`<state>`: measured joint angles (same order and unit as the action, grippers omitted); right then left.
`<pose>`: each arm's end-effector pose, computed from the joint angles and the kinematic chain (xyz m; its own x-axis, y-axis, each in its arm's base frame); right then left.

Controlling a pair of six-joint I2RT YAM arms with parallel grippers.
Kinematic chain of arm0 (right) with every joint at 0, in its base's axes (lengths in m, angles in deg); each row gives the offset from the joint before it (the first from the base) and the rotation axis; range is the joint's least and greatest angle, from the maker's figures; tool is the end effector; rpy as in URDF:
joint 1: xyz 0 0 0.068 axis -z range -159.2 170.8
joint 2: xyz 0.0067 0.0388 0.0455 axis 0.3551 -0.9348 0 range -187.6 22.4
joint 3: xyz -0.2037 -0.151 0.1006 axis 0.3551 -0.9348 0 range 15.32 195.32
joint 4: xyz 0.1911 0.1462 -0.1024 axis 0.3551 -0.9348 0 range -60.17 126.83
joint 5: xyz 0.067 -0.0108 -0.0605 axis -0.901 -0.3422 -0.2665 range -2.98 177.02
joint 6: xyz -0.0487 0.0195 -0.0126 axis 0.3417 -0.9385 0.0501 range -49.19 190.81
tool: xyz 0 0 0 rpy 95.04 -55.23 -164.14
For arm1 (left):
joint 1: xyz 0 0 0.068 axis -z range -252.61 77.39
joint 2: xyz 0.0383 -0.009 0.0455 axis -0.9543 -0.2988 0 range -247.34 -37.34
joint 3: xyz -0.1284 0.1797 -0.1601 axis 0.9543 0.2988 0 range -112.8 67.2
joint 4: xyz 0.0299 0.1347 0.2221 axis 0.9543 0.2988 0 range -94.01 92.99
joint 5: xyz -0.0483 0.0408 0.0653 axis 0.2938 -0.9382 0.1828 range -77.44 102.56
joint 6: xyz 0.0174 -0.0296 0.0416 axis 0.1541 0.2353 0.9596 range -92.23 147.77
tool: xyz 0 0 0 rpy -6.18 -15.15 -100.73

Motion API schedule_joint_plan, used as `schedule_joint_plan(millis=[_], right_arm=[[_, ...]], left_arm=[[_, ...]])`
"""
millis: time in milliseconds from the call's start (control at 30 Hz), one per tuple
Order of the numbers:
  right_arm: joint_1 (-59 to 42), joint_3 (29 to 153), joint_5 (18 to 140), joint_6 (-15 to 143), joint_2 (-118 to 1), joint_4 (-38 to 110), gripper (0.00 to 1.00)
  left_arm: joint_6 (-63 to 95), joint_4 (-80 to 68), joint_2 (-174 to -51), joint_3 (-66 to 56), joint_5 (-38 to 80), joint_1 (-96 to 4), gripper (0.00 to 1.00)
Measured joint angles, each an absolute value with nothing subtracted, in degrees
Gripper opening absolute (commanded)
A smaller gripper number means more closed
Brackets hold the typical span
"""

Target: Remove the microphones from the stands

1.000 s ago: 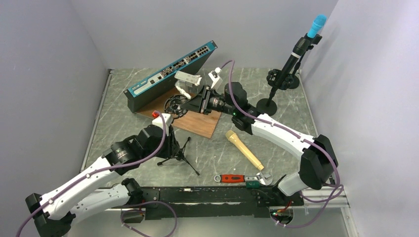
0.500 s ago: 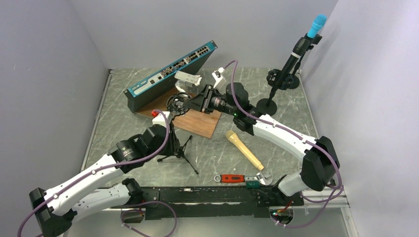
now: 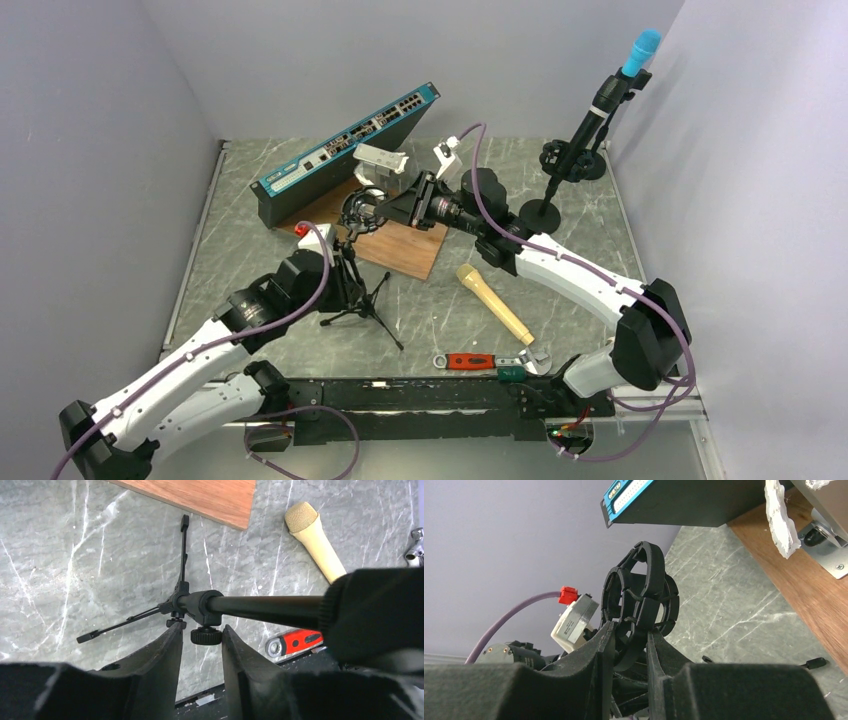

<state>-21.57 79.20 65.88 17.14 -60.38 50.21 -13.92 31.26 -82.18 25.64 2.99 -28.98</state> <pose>0.2461 0.2418 0.3425 -0.7621 0.3219 -0.5617 -0.4723 0.3171 0.8225 0.1244 -0.1105 0.2776 -0.7268 -0.2133 -0.6529 0.1378 0.8859 -0.4429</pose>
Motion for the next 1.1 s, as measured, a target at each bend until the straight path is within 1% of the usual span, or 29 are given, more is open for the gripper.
schedule_joint_plan(millis=[100,300,333,367,400,433,467,600,800,1000,1100], right_arm=[[-21.4,79.2,66.1,17.3,-60.4,50.2,0.13],[-21.4,79.2,66.5,17.3,-60.4,50.2,0.13],[-21.4,79.2,66.4,17.3,-60.4,50.2,0.13],[-21.4,79.2,66.2,17.3,-60.4,50.2,0.12],[-21.5,79.2,66.0,17.4,-60.4,50.2,0.12],[-21.5,79.2,65.9,17.6,-60.4,50.3,0.11],[-21.5,79.2,65.9,17.8,-60.3,50.3,0.10],[-21.5,79.0,66.1,17.9,-60.3,50.6,0.07],[-21.5,76.0,66.9,17.6,-58.3,52.5,0.04],[-21.8,72.1,67.3,16.5,-56.2,56.0,0.03],[-22.0,70.9,67.5,16.1,-55.6,57.4,0.03]], left_arm=[[-13.9,29.7,-81.8,26.8,4.4,-30.4,0.45],[-14.2,27.1,-81.8,28.4,7.2,-31.9,0.33],[-14.1,26.2,-81.8,28.7,7.8,-32.1,0.30],[-14.0,25.2,-81.6,29.2,8.5,-32.4,0.24],[-13.8,24.2,-81.4,29.8,9.4,-32.8,0.15],[-13.7,23.4,-81.3,30.3,10.3,-33.2,0.02],[-13.5,22.6,-80.9,30.8,11.8,-34.0,0.00],[-14.2,19.3,-79.0,33.8,19.6,-39.3,0.00],[-20.1,12.0,-75.9,40.4,33.2,-48.1,0.00],[-32.7,2.3,-70.3,49.6,44.5,-56.1,0.00],[-43.3,-8.4,-66.3,57.7,48.6,-59.3,0.00]])
